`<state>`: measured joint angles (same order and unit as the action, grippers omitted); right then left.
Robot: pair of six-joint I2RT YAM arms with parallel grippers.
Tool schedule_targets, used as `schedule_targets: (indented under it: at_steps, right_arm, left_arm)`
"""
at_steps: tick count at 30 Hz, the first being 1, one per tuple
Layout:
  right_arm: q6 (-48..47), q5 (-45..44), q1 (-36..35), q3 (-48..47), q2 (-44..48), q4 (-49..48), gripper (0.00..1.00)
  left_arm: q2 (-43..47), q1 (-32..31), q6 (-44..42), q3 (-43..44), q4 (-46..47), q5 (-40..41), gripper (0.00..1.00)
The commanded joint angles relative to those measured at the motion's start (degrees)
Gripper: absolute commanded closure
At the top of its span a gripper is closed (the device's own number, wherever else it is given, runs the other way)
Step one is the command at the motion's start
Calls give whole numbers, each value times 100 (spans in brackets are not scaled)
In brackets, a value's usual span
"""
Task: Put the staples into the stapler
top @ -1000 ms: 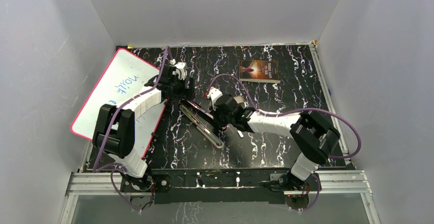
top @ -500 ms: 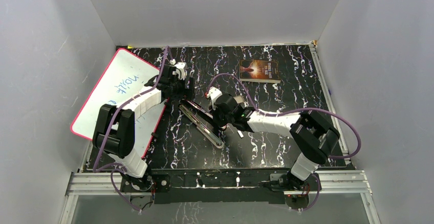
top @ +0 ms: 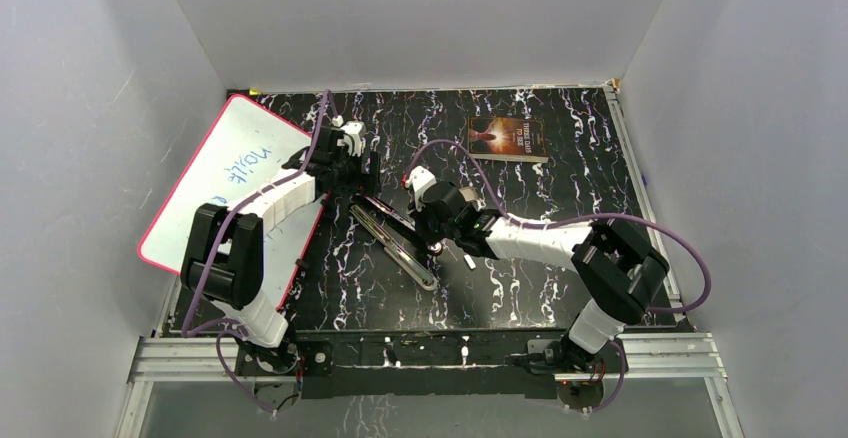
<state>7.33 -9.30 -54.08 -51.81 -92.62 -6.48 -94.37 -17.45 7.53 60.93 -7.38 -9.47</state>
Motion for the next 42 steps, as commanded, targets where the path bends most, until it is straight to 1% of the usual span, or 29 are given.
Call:
schedule_targets:
  at_steps: [1, 42]
  right_arm:
    - [5, -42, -31, -107, 5, -110, 100]
    - [-48, 192, -29, -411, -379, 642, 100]
  left_arm:
    - [14, 23, -23, 209, -61, -54, 9]
    - [49, 21, -41, 200, -71, -29, 9]
